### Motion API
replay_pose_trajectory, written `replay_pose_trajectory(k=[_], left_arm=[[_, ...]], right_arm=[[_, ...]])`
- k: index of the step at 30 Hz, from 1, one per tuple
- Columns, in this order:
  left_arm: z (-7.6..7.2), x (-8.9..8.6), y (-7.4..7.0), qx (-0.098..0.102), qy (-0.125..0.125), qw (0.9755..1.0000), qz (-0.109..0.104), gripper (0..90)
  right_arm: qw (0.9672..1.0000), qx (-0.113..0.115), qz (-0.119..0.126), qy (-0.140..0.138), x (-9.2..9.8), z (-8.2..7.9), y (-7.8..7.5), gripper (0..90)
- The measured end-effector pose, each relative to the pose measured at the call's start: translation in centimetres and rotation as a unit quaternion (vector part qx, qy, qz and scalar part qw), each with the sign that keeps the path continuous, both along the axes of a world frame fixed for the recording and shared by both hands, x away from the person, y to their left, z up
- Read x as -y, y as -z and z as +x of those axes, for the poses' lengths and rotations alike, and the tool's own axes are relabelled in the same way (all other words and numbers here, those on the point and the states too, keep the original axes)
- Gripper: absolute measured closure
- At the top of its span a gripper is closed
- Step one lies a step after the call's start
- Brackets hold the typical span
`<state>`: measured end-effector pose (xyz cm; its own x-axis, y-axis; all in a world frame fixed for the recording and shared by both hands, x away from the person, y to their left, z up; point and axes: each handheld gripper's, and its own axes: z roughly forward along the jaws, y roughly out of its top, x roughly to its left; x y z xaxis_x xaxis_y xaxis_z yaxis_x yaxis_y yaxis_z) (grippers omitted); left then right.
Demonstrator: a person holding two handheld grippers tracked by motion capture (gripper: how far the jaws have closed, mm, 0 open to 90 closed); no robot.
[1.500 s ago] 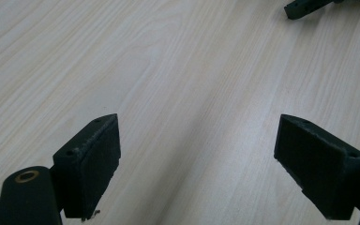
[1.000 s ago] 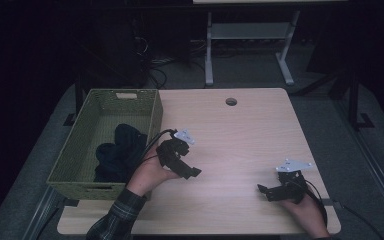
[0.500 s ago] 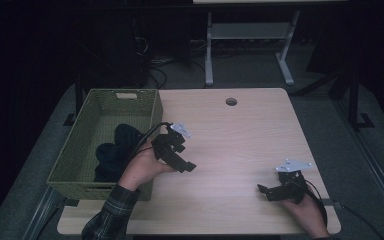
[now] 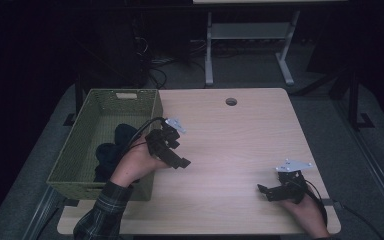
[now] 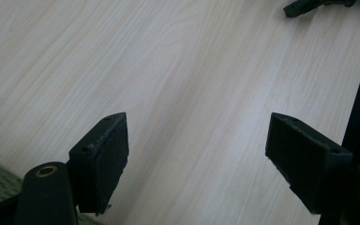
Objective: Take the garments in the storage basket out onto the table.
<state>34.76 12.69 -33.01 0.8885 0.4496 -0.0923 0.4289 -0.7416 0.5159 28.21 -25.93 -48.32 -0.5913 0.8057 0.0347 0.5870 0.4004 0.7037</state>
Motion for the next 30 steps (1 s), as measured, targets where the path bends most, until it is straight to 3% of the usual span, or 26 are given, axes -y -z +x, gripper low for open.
replay_pose_trajectory(k=[30], left_arm=[[0.8, -5.0, -3.2, 0.017, -0.05, 0.9984, 0.02, 21.6]], right_arm=[[1.0, 0.0, 0.0, 0.0, 0.0, 0.0, 0.0, 2.0]])
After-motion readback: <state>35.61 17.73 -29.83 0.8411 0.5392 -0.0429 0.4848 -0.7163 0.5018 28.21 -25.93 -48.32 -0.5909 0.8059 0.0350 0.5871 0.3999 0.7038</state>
